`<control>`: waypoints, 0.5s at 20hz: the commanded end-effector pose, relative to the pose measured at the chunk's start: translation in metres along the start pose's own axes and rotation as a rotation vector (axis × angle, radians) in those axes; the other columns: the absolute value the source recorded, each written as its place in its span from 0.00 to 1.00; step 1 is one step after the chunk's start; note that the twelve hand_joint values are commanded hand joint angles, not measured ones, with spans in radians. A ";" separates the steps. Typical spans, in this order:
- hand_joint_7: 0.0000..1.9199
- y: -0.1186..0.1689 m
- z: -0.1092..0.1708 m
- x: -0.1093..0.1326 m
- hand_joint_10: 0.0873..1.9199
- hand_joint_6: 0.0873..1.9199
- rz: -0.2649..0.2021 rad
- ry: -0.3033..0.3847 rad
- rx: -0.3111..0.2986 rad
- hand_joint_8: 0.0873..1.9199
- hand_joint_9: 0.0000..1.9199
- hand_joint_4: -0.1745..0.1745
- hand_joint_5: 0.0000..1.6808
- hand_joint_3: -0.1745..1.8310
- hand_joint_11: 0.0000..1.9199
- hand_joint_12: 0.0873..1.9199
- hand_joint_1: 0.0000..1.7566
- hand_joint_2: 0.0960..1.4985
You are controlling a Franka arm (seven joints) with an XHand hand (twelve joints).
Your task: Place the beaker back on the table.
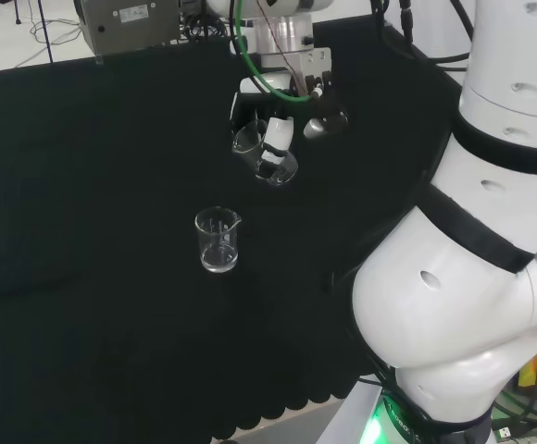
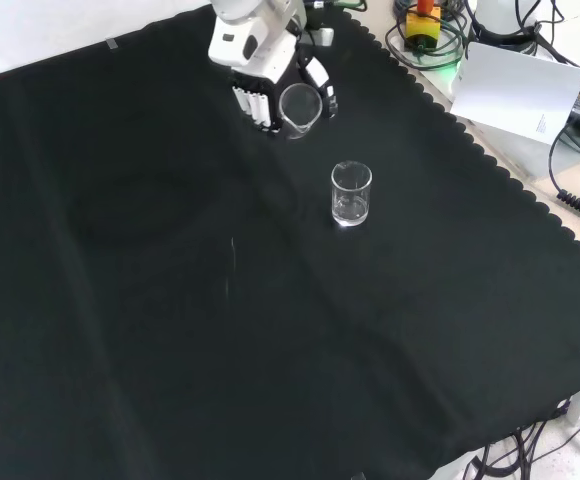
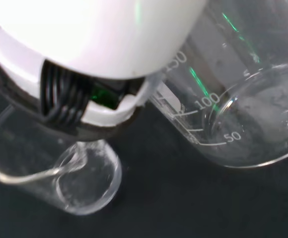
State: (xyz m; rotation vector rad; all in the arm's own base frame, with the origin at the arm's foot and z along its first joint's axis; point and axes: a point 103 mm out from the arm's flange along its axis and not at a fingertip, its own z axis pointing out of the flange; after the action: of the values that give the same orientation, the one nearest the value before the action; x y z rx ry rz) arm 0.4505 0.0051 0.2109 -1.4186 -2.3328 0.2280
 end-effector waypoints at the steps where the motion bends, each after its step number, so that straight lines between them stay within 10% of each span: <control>1: 0.69 0.019 0.008 -0.036 0.00 0.39 0.006 0.063 -0.102 0.37 0.93 0.00 0.75 0.61 0.65 0.32 0.83 0.19; 10: 0.69 0.051 0.020 -0.062 0.00 0.40 0.017 0.120 -0.181 0.38 0.92 0.00 0.75 0.60 0.64 0.31 0.83 0.21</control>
State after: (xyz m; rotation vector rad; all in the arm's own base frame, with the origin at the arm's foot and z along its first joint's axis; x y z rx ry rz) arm 0.4886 -0.0155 0.1714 -1.4708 -2.2979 0.0134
